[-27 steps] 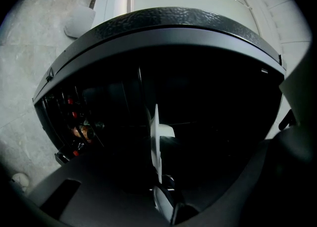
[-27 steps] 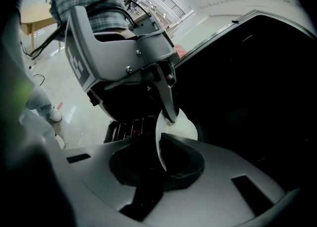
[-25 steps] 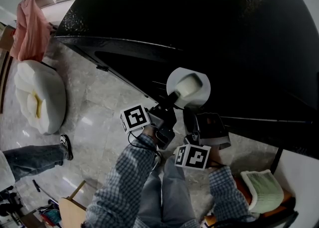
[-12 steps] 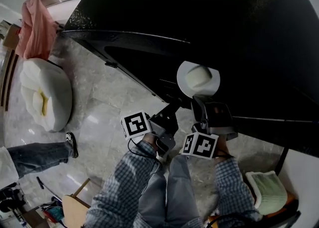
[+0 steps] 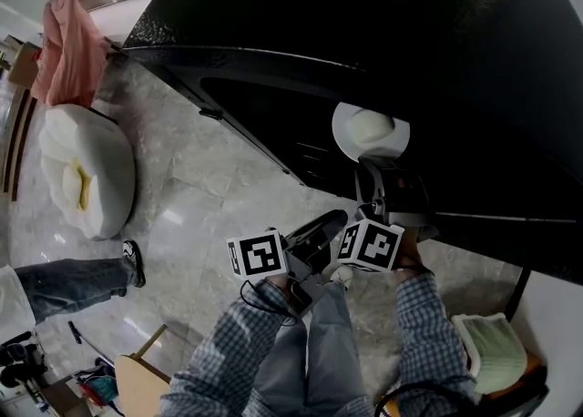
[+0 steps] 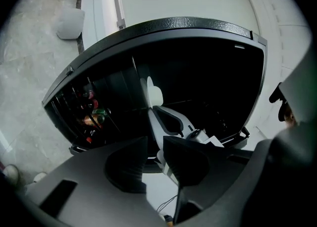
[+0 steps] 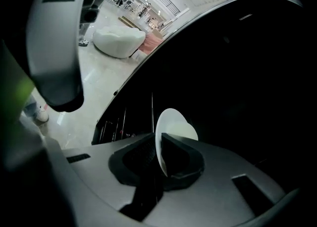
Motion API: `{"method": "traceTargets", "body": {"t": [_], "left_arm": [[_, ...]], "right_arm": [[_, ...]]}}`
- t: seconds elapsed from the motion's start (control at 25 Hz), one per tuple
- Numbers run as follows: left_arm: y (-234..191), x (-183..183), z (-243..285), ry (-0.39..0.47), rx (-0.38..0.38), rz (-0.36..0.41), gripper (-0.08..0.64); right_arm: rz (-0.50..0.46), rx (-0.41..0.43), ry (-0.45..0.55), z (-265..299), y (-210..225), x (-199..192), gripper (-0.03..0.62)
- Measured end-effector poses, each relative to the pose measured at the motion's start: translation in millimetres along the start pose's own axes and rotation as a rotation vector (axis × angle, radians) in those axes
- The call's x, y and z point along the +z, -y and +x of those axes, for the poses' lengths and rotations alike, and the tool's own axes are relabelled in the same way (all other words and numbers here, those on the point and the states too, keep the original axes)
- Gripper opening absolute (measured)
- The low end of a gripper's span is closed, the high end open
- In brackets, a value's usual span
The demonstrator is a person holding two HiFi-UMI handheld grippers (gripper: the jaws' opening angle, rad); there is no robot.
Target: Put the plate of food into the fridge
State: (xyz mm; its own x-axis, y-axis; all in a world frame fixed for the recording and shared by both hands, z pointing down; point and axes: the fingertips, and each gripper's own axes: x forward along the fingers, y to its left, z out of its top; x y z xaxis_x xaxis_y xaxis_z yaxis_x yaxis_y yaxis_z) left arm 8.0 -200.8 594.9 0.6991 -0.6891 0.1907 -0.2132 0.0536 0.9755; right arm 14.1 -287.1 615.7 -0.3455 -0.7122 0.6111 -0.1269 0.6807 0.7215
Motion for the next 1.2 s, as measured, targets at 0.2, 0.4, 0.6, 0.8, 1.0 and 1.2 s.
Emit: {"method": "traceTargets", "body": {"t": [0.2,0.4,0.6,0.8,1.0,1.2], "left_arm": [[-2.5,0.4,-7.5,-0.023,0.044,0.077,0.084],[-4.0,6.9,-14.8,-0.014,0.076,0.123,0.084],[1.5,7.9,-27.5,-0.02,0.114,0.211,0.083],[9.3,4.6,-42.5,-0.048,0.175,0.383,0.018],[32.7,3.7,-58.6,-0.049,0.152,0.438,0.006],[62.2,1.2,-77.3,-0.075,0.153,0.537,0.006]], "right_arm": [[0.151,0.013,0.045,-2.1,0.6,-0.2,0.057],[0.388,0.048,0.131,-19.5,6.5,7.7,0.123],[0.643,0.031,0.183,-48.2,14.0,1.0,0.123],[0.863,0.075,0.22,-84.2,8.7,-4.2,0.008],[1.077,0.112,0.238,-113.1,-2.2,-7.6,0.008],[1.159,0.113,0.256,-144.4,6.8,3.3,0.008]]}}
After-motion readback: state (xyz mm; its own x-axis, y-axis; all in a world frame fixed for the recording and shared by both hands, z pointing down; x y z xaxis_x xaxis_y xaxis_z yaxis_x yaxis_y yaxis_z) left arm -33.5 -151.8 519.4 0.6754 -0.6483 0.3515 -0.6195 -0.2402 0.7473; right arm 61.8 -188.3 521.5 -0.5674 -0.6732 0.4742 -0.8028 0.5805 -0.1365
